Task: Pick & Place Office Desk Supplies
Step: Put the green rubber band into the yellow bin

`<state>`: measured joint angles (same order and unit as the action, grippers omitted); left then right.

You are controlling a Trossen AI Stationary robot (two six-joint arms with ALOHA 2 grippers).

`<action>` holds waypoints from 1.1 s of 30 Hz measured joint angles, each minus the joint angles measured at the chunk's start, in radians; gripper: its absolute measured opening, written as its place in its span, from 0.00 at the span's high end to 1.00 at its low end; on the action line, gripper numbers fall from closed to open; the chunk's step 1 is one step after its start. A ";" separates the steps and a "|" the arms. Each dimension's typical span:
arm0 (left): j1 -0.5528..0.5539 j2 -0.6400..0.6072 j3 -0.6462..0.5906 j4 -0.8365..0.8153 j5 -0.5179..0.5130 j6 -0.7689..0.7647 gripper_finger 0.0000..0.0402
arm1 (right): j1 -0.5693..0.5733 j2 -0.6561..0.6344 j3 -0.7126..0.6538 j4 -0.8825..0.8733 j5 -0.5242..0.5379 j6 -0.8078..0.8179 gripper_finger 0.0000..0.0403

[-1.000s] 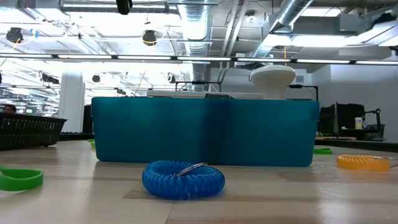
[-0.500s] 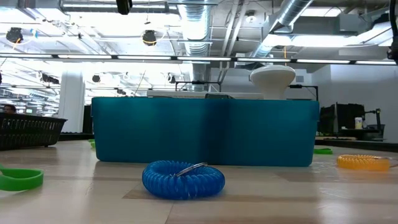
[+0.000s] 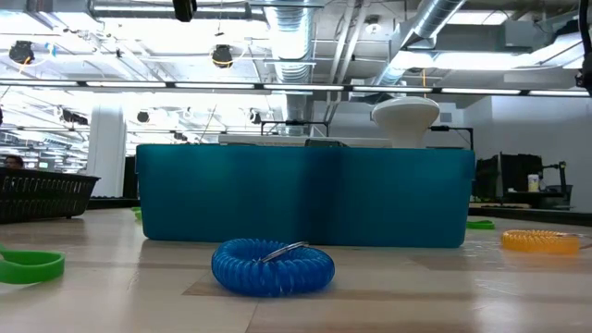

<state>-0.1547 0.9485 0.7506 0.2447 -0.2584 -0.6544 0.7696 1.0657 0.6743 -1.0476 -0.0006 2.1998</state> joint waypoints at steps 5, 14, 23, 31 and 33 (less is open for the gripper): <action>0.000 0.000 0.000 0.000 0.000 0.001 0.61 | 0.000 0.000 0.013 0.006 0.015 0.000 0.57; 0.000 0.000 0.000 0.000 0.000 0.003 0.61 | 0.004 0.000 0.106 0.004 0.123 -0.012 0.59; 0.000 0.000 0.000 0.000 0.000 0.003 0.61 | 0.014 0.004 0.160 0.073 0.212 -0.053 0.59; -0.001 0.000 0.000 0.000 0.000 0.003 0.61 | -0.008 0.136 0.161 0.441 0.222 -0.158 0.59; -0.003 0.000 0.000 0.000 0.000 0.003 0.61 | -0.014 0.188 0.160 0.530 0.212 -0.188 0.59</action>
<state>-0.1578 0.9485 0.7506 0.2443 -0.2581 -0.6510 0.7559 1.2537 0.8345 -0.5177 0.2118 2.0115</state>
